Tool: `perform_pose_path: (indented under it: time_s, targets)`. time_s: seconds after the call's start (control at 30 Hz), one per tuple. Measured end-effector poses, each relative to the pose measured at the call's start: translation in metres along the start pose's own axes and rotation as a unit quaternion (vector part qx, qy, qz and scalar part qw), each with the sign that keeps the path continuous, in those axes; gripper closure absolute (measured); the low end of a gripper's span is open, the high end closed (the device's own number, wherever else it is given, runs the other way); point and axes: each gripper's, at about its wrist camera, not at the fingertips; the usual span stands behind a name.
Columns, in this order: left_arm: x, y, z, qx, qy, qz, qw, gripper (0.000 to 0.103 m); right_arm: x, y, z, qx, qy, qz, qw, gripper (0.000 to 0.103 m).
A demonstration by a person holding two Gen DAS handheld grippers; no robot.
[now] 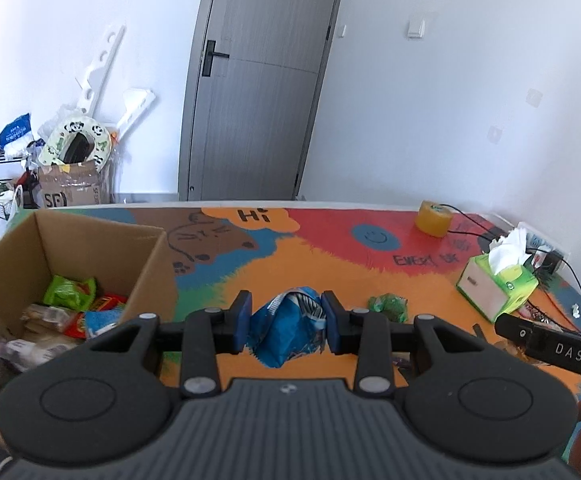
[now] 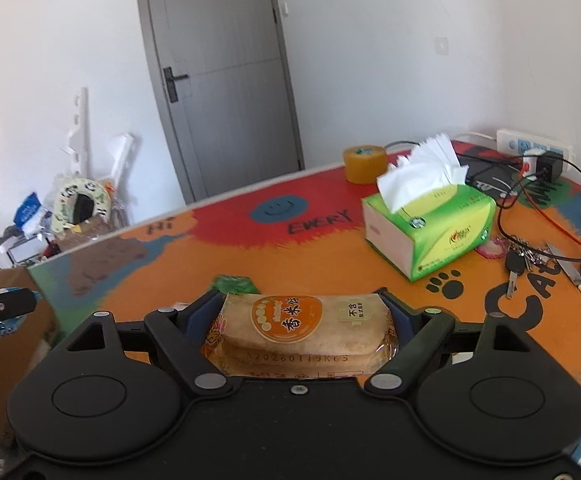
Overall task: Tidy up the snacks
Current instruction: 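Grasp the blue chip bag with the left tool while the right tool grasps the orange-labelled cracker pack, then carry both packs over the cardboard box and open both tools to drop them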
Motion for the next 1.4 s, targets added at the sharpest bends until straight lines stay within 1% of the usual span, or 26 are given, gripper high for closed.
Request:
perform_pose_path:
  time_s: [0.13, 0.47, 0.77, 1.0, 1.2, 1.4]
  targets:
    - [-0.017, -0.007, 0.0, -0.001, 0.007, -0.006, 1.0, 0.067, -0.013, -0.01, 0.0, -0.001, -0.004, -0.021, 1.0, 0.02]
    - [-0.056, -0.029, -0.007, -0.012, 0.039, -0.02, 0.999, 0.067, -0.035, -0.042, 0.002, -0.02, 0.01, -0.05, 0.998, 0.02]
    - [-0.08, -0.07, -0.005, -0.031, 0.051, -0.045, 0.9972, 0.067, -0.041, -0.078, 0.011, -0.038, 0.009, -0.085, 0.996, 0.02]
    - [-0.082, -0.104, 0.0, -0.051, 0.051, -0.064, 0.9953, 0.067, -0.032, -0.105, 0.017, -0.049, 0.002, -0.102, 0.994, 0.021]
    - [-0.072, -0.128, 0.003, -0.063, 0.043, -0.073, 0.9944, 0.067, -0.022, -0.13, 0.023, -0.06, -0.007, -0.12, 0.991, 0.021]
    - [-0.06, -0.146, 0.004, -0.072, 0.035, -0.075, 0.9939, 0.067, -0.016, -0.153, 0.024, -0.067, -0.022, -0.146, 0.987, 0.021]
Point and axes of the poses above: each gripper's, at about its wrist camera, not at the fingertips, and x roughly the way its jaws point, y to its right, z to its underside, and after that the axes turned 11 degrees about x, right-handed
